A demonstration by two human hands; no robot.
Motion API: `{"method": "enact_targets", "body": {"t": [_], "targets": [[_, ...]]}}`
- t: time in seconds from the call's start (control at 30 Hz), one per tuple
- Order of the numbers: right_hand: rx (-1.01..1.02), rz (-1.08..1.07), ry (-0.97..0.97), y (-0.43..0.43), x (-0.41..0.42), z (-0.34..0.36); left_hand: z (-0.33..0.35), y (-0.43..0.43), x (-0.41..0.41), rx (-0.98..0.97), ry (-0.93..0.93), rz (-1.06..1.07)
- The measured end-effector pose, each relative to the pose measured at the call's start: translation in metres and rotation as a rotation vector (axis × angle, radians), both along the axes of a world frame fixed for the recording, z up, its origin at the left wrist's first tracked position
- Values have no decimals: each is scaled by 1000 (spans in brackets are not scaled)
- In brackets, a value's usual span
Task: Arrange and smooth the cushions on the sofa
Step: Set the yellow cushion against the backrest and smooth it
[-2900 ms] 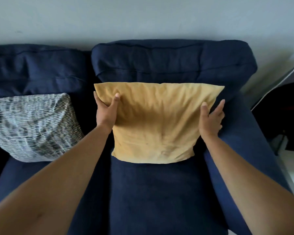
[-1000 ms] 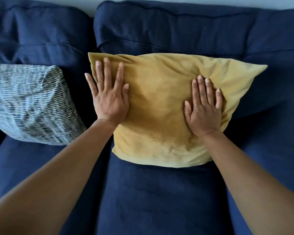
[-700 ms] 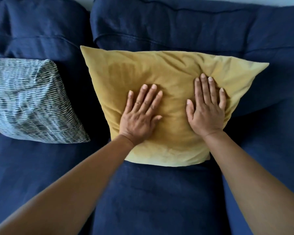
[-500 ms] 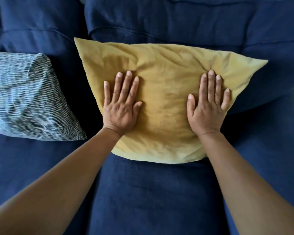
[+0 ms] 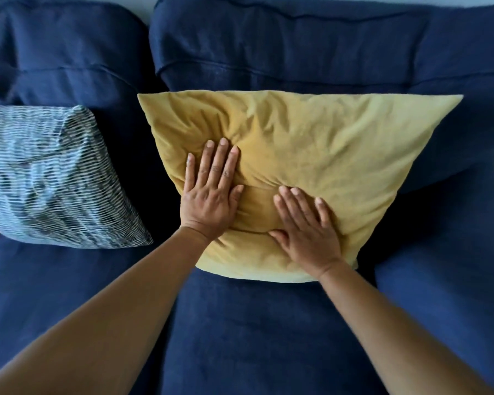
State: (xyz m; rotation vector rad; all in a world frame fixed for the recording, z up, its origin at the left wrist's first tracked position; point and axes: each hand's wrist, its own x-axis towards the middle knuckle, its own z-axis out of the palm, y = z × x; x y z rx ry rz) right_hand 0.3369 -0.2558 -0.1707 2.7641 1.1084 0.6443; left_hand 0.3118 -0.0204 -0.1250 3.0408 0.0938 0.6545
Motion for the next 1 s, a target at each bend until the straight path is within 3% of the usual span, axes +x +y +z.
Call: {"method": "enact_targets", "body": {"t": [0.2,0.33,0.47,0.63,0.8,0.93,1.0], "targets": [[126,-308,52,-48,3,6,14,-21,-9,-53,-55,26],[252,-240,-7,-29,-11,30,8,-57,-37,-55,-156,-208],[61,-4,11,-28,-8,32,-18,-44,-70,145,-6,-240],[-104,-88,12,-78,27,30,-26,11,-63,281,159,-104],[47,-166,34,-79,17,48,-2,8,-63,199,83,-93],[223,-86,-38,-26,15,84,39,-20,-31,5,-76,-158],[222,-32,-43,9,22,100,56,-27,-10,-20,-63,-155]]}}
